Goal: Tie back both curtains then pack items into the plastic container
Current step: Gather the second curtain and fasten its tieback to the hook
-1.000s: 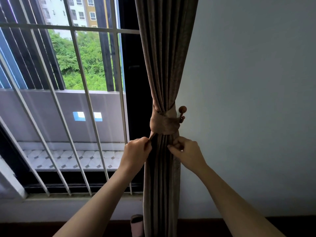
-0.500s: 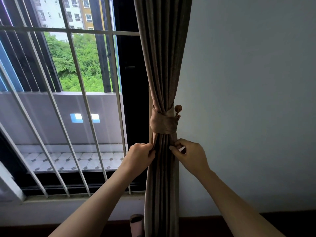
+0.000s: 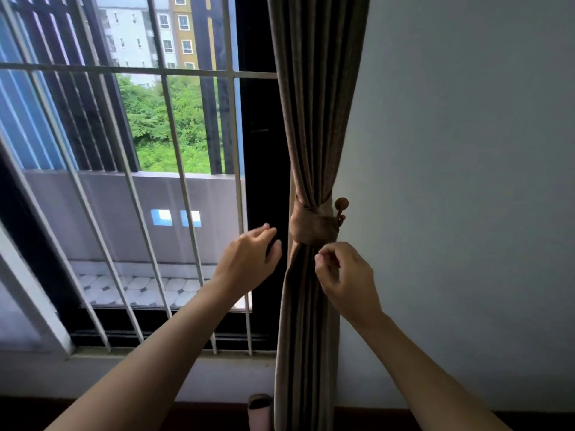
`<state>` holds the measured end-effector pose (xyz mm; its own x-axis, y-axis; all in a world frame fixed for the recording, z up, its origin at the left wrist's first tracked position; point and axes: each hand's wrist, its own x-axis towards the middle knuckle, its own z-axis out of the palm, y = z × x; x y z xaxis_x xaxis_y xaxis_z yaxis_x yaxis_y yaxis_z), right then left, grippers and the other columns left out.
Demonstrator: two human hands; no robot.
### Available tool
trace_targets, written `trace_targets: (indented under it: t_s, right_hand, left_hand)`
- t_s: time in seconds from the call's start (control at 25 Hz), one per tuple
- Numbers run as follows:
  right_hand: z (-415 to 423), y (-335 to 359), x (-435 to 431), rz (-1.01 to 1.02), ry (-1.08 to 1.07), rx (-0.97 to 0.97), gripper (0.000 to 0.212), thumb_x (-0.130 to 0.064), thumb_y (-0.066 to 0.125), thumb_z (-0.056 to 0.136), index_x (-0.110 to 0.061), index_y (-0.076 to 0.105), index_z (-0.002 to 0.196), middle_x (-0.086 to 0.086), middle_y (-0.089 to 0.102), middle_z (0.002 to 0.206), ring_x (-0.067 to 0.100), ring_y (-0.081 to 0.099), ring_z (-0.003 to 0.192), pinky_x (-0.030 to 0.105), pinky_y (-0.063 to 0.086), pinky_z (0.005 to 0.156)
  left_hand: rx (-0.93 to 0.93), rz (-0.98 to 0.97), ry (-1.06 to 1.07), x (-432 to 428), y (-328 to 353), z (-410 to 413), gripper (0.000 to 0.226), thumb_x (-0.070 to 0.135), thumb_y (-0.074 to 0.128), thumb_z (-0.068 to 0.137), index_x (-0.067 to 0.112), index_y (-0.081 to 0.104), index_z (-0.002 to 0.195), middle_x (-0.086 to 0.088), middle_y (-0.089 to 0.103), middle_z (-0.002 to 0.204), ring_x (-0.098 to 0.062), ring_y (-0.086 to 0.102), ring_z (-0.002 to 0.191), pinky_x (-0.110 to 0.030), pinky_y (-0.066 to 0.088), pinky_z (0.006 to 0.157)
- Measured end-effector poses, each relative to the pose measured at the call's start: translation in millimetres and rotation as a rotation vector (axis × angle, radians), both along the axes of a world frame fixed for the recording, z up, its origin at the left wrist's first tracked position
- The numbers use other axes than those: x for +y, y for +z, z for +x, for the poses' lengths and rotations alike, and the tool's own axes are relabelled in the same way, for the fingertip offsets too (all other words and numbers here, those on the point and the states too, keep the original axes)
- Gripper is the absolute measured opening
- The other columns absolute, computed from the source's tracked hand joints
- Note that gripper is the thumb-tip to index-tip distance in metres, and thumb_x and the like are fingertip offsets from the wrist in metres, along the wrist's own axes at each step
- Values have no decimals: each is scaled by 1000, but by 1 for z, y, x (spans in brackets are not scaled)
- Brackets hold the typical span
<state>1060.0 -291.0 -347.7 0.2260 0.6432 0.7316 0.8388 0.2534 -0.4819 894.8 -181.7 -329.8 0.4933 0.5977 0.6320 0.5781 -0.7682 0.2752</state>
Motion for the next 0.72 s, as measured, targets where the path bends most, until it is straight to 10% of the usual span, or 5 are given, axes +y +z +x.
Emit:
trace_targets:
  t_s: [0.28, 0.72]
  right_hand:
    - [-84, 21, 86, -121, 274, -187, 45, -36, 40, 93, -12, 53, 129, 6, 57, 132, 18, 52, 124, 21, 34, 106]
    - [-221, 135, 239, -340, 646, -455, 81, -72, 4, 82, -25, -11, 146, -5, -10, 158, 5, -15, 143, 24, -10, 114]
  left_hand:
    - [259, -68, 341, 75, 29, -84, 71, 52, 8, 87, 18, 16, 150, 0, 10, 158, -20, 7, 146, -43, 10, 117]
    - [422, -248, 795, 165, 137, -273, 67, 48, 12, 91, 19, 2, 150, 2, -1, 159, -16, -5, 146, -45, 3, 119]
